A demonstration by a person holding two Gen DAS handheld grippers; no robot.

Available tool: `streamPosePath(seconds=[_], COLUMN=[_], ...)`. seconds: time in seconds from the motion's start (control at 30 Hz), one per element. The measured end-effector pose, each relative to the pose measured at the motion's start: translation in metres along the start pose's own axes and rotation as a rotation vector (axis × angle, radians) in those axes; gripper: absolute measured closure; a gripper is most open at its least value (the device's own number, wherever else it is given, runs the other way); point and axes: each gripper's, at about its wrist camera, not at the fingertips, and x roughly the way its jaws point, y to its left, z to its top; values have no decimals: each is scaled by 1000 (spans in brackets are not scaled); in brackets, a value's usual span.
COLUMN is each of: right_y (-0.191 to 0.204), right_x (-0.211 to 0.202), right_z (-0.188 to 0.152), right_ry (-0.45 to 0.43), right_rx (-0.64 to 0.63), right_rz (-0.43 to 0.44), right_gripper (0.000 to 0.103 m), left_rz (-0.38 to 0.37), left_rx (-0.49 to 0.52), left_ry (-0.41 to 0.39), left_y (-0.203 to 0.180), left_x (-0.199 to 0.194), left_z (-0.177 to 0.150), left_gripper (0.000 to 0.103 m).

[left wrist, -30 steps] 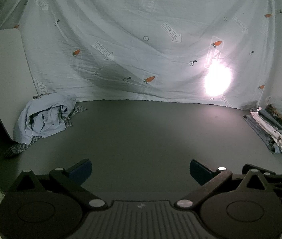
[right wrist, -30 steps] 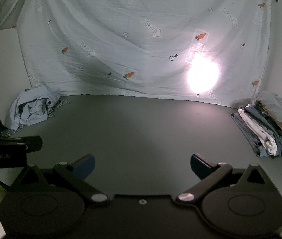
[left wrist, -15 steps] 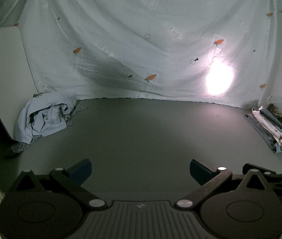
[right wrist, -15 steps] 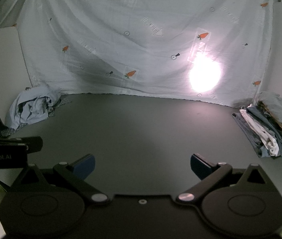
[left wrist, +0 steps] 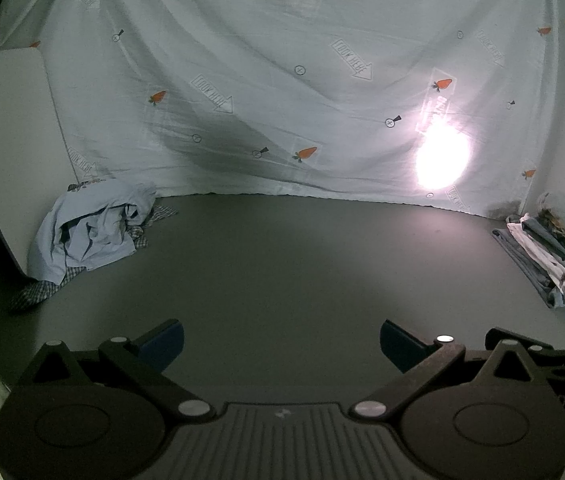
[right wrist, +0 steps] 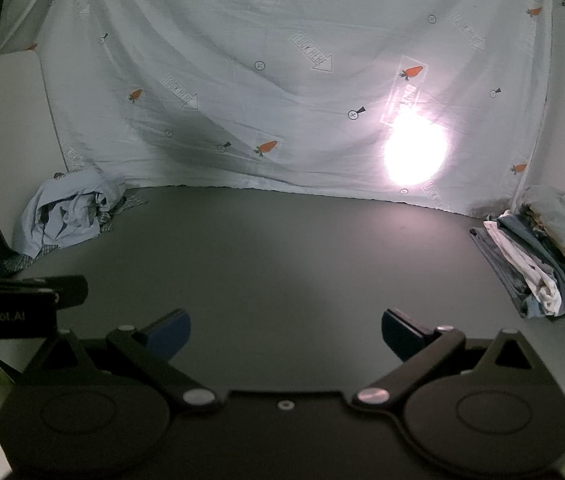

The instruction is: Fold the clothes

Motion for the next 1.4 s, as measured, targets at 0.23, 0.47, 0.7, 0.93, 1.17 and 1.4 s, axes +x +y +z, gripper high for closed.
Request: streamPosePath(seconds=[0.23, 0.47, 0.7, 0.93, 1.17, 1.4], right_y=[1, 0, 1, -3, -10, -27], right_x=[-1, -3, -2, -2, -1, 9], right_z=[0, -3, 0, -1, -1, 4], right_ry=[-3, -8, -8, -13, -16, -32], right_rx=[-3, 0, 3, 7, 36, 38], right_rz=[-3, -2, -4, -7, -26, -52], right_gripper=[0, 0, 0, 0, 0, 0], left_rz=[-1, 1, 1, 0, 3, 0], left_rx=[-1, -3, -1, 1, 9, -49], left_ry=[-1, -2, -6, -7, 8, 26], left_y=[0, 1, 2, 2, 0, -5], left_x=[-1, -1, -2, 0, 1, 22], left_z=[2, 3, 2, 6, 6, 16], left_gripper=[0, 0, 0, 0, 0, 0])
